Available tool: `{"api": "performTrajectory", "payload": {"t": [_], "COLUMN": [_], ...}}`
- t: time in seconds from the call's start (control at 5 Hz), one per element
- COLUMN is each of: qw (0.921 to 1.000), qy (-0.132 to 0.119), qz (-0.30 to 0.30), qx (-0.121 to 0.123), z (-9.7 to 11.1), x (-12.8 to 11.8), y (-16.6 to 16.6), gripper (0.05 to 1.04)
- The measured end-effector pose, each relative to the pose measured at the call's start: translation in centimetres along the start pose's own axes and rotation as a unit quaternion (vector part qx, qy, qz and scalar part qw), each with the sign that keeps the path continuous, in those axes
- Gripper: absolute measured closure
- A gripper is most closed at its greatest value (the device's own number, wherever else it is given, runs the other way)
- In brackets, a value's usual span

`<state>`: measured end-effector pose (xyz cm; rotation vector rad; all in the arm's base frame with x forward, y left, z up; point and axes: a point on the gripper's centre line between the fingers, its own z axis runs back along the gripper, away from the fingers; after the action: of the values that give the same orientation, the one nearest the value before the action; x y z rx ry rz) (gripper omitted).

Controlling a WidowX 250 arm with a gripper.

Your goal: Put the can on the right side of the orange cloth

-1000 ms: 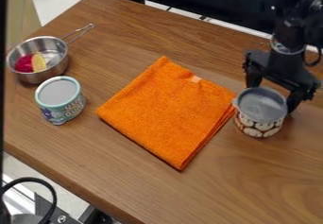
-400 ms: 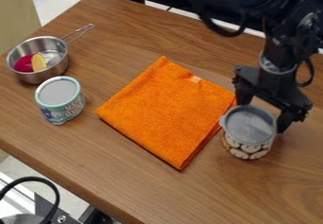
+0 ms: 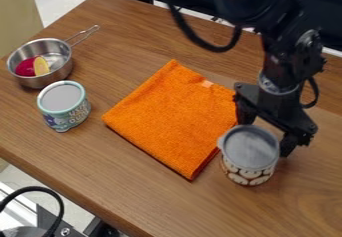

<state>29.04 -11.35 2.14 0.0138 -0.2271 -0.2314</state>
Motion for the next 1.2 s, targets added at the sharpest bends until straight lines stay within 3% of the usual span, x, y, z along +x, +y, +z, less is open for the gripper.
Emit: {"api": "performTrajectory", "payload": {"t": [0.4,0.8,1.2], "qw": [0.9998,0.9997,0.9986], "qy": [-0.005,0.0,-0.047], "qz": [-0.012,-0.016,-0.005], "qx": [-0.016,-0.02,-0.022], "z": [0.7,1.2,2.9], "x": [-3.0,-4.3,-2.0], "y": [-0.8,-1.2,-0.7], "gripper": [0.085,0.085,0.085]}}
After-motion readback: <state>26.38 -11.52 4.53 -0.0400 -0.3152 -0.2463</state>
